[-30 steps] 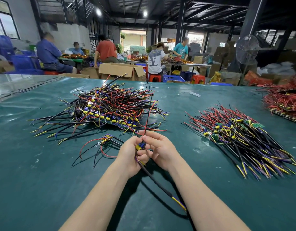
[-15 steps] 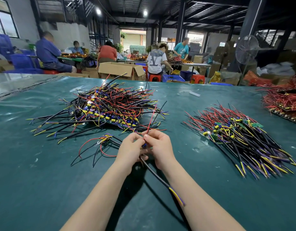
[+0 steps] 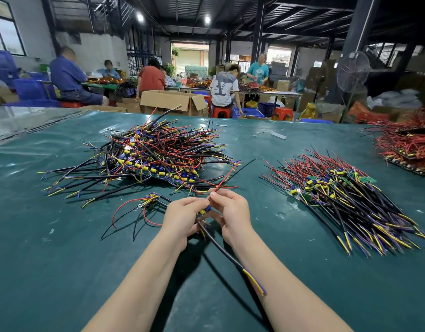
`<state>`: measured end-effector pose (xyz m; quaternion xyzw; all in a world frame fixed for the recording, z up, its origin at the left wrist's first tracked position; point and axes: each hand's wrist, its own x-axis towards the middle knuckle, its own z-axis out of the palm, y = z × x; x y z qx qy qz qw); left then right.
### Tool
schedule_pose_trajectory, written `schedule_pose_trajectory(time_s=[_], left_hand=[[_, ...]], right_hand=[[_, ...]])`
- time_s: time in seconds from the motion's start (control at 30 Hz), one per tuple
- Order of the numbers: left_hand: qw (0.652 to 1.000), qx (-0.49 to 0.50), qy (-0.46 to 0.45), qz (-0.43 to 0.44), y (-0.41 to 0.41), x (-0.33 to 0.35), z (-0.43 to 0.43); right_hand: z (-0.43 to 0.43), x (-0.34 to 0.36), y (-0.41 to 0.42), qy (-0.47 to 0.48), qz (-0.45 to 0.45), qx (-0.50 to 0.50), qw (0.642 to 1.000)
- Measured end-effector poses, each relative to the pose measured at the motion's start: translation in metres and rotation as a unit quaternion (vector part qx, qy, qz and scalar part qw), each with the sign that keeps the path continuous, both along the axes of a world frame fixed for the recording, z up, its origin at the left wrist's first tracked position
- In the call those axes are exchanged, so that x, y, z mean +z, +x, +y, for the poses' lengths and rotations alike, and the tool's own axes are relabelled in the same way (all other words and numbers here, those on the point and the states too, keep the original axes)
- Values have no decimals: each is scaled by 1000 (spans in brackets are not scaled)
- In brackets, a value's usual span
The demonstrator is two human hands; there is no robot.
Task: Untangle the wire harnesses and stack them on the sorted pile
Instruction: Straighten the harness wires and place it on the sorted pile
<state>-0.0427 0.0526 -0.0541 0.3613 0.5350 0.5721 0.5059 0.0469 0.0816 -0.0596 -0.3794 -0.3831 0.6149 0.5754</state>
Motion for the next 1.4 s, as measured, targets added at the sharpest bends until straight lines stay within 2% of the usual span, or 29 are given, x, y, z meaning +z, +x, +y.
schedule_pose_trajectory(time_s=[0.23,0.43,0.63,0.87,1.07,1.4], left_hand=[[999,-41,-18,17,-7,0,4],[983,-54,-17,174,-9,2,6],[965,-46,11,260,-7,-2,7],[982,-83,43,162,-7,0,3],[981,-89,63,158,-9,-1,3],[986,-94,29,132,-6,-3,0]], right_hand=[[1,0,-2,-16,-2,28,999],[-2,-1,-5,3,-56,43,997],[-1,0,-2,-9,-17,45,999],[0,0,-3,1,4,42,999],[1,-2,-2,-24,36,30,999],[8,-6,4,-29,37,5,999]])
